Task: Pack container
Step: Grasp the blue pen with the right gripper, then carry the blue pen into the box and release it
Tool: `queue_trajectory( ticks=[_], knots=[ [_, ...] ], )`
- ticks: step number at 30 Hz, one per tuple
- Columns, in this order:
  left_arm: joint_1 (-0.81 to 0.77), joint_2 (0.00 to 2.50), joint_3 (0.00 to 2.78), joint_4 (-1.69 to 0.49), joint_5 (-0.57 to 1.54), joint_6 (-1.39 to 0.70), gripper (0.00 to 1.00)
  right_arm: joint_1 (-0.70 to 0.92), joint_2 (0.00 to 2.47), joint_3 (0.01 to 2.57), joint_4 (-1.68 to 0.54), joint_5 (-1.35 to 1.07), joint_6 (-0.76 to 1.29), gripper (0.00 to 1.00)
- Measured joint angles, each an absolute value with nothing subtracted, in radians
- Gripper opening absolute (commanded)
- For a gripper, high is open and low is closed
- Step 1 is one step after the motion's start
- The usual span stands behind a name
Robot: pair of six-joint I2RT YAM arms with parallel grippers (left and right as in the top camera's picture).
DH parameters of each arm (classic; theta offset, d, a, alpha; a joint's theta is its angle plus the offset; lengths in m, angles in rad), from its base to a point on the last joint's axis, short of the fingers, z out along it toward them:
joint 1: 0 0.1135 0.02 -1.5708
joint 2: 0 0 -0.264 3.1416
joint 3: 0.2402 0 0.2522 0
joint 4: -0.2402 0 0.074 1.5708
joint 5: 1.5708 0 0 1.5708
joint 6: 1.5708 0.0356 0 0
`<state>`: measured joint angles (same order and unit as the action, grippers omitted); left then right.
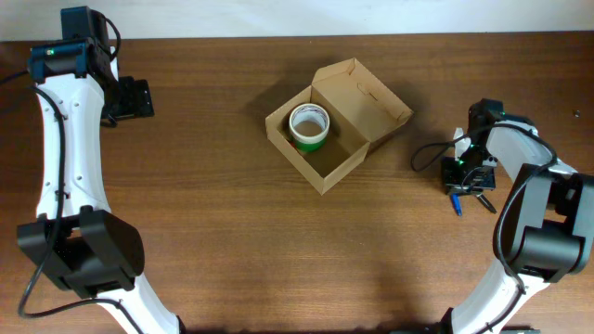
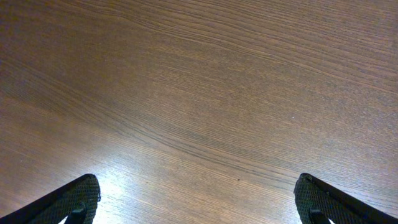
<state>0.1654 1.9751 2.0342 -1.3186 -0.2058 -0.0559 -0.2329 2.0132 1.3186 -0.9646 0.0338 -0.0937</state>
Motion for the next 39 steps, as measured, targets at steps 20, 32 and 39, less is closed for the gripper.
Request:
queue_trajectory(
  ticks=[20,32,39],
  knots=[
    [0.165,1.975,2.034,-1.319,-0.205,-0.056,1.0,-0.202,2.056,1.702,-1.279,-0.028,-0.077,0.04],
    [0.165,1.975,2.034,-1.319,-0.206,-0.056,1.0,0.084,2.031,2.321,-1.518,-0.032,-0.056,0.04],
    [0.165,1.975,2.034,-1.319,-0.206,-0.056,1.0,0.331,2.015,2.363,-1.477,-0.006,-0.062,0.04]
  ],
)
